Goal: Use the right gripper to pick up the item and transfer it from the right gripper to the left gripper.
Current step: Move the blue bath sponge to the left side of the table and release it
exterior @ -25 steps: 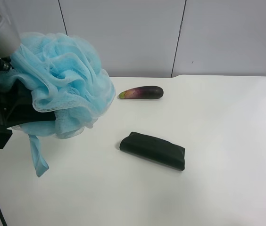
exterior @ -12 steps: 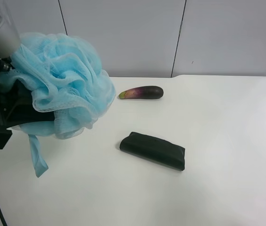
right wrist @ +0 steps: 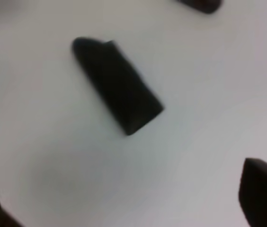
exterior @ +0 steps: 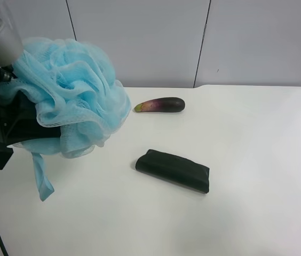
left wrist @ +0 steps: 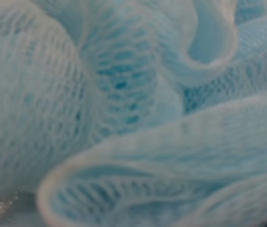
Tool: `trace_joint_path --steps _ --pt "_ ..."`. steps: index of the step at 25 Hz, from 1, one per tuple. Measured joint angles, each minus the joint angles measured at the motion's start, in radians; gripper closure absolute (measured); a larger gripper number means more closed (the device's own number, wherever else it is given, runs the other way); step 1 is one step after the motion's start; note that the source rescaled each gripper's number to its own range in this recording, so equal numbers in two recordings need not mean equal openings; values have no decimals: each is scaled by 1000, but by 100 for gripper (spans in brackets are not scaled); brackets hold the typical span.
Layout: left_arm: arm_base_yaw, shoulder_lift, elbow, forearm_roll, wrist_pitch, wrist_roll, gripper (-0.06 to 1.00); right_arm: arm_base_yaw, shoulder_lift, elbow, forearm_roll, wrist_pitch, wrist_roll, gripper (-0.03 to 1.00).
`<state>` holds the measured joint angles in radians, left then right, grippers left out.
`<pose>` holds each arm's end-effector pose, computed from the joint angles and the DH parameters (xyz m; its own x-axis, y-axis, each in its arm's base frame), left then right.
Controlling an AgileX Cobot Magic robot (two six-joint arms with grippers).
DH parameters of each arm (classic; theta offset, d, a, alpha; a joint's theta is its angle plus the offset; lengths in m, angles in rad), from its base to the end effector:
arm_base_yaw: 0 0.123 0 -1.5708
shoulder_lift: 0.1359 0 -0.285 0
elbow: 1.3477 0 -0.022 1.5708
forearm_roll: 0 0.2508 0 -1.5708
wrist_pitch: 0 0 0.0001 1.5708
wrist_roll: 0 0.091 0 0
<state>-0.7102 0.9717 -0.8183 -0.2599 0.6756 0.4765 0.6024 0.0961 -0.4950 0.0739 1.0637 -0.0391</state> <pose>0.1357 -0.1360 0.3237 -0.2871 0.5965 -0.7495 0.8428 0.5292 0.0983 0.0051 0.0106 0.2756 -0.4472 -0.3113 -0.8385 -0.6114 0.7906 0.0325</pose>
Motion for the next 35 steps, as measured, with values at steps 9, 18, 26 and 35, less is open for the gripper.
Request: trace_joint_path --steps 9,18,26,35 --pt "0 0 0 0 0 0 93 -407 -99 0 0 0 2 -3" --pt "0 2 0 13 -1 -78 93 -496 -99 0 1 0 2 -3" --pt "147 167 -22 131 18 -251 93 -496 -99 0 1 0 2 -3" --pt "424 513 -193 139 108 -247 93 -496 -99 0 1 0 2 -3"
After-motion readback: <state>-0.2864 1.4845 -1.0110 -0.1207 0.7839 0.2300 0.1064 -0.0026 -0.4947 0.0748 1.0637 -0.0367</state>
